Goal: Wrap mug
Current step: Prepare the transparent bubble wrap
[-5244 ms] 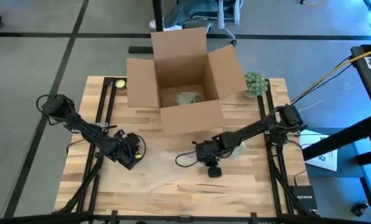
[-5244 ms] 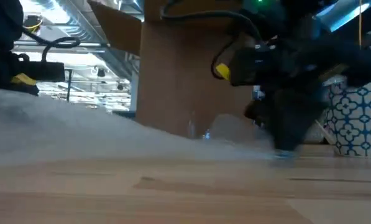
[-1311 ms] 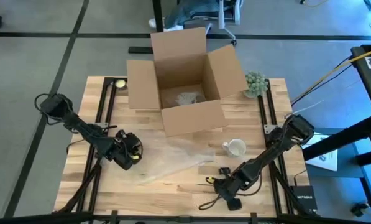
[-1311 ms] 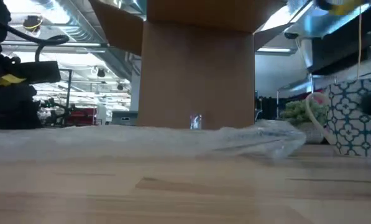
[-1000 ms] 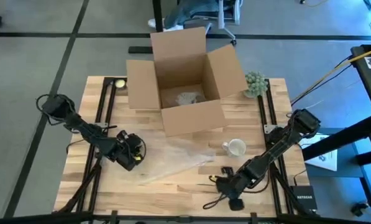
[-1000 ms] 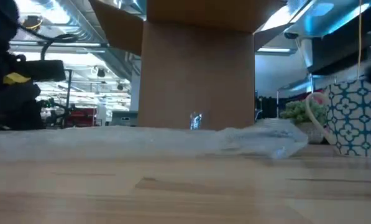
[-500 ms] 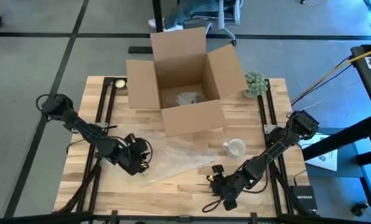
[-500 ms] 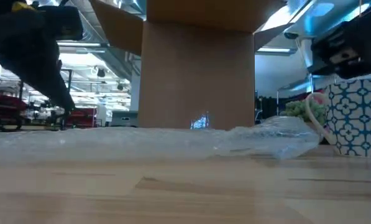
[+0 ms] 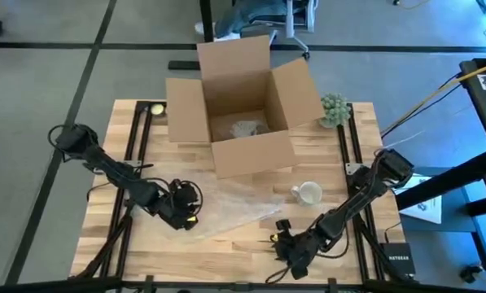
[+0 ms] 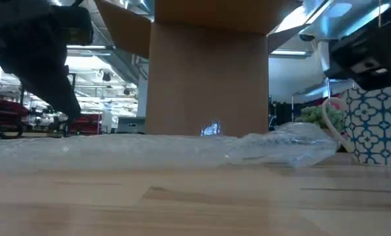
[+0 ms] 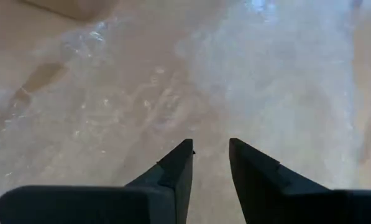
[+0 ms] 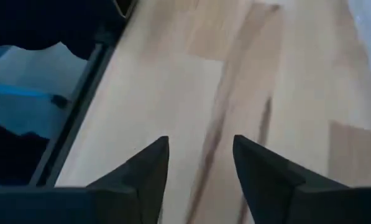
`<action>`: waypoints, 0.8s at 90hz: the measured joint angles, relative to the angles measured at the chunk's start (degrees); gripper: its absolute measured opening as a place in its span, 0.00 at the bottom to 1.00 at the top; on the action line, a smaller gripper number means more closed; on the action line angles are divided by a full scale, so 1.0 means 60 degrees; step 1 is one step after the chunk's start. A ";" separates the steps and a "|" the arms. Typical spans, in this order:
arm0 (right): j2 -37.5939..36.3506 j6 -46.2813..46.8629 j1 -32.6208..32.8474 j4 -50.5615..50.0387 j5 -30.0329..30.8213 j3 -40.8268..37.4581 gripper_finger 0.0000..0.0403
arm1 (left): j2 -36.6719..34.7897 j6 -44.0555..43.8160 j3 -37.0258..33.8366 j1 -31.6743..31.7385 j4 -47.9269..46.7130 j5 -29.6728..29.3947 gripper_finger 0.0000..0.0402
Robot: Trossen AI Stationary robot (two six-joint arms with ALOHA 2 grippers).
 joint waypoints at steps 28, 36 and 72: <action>0.0502 -0.0468 -0.0921 -0.0408 0.2282 0.0004 0.35 | 0.0806 0.0105 -0.0003 0.0362 0.0026 -0.0269 0.22; 0.0551 -0.0248 -0.1264 -0.0387 0.2142 0.0007 0.34 | 0.0957 0.0020 -0.0003 0.0359 0.0048 -0.0307 0.22; 0.0917 -0.0054 -0.1714 -0.0733 0.1143 0.0181 0.29 | 0.1830 0.0026 -0.0003 0.0358 0.0113 -0.0267 0.22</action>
